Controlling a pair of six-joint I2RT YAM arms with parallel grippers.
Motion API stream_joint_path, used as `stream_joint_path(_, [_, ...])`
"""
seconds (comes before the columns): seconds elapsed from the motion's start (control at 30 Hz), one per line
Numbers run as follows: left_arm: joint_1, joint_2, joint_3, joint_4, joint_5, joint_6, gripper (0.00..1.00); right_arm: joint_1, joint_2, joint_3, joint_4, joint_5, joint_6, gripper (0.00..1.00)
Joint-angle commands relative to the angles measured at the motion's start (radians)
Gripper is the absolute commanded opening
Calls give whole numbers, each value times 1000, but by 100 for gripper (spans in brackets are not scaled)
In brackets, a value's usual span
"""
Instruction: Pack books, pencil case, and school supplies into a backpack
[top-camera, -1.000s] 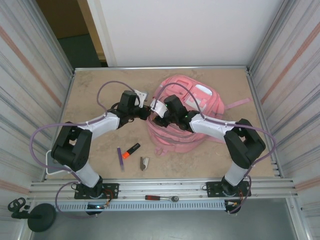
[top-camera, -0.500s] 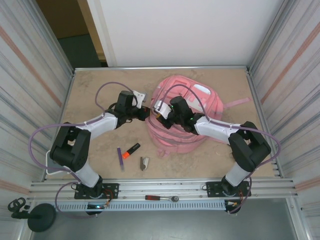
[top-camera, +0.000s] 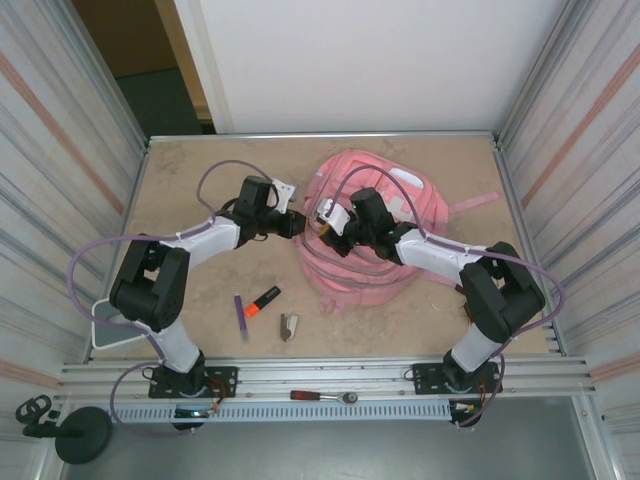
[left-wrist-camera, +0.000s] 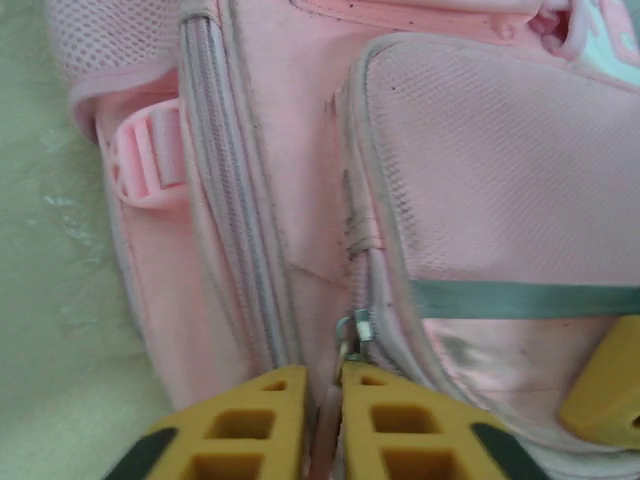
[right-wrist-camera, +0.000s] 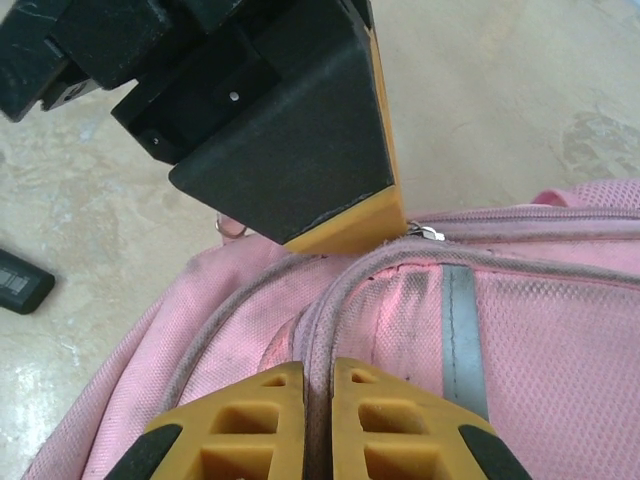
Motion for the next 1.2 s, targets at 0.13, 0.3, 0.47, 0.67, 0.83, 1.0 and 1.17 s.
stream_joint_path(0.13, [64,-127,-70,-27,-219,-31,50,-20,-48,66,-127,53,87,20])
stream_joint_path(0.3, [64,-313,-232,-27,-283,-84,62,-23,-50,92,-228,177,101,39])
stream_joint_path(0.47, [60,-476,-376,-32,-244,-158,64,-19,-102,40,-309,283,80,44])
stream_joint_path(0.67, [-13,-608,-443,-191,-371,-194,69,-28,-179,-33,-237,305,123,41])
stream_joint_path(0.83, [-161,-601,-387,-377,-528,-204,72,-29,-152,59,-255,311,190,13])
stream_joint_path(1.0, [-285,-619,-367,-589,-716,-335,76,-36,-154,142,-308,311,208,1])
stream_joint_path(1.17, [-335,-697,-416,-749,-760,-542,80,-48,-169,148,-299,257,230,0])
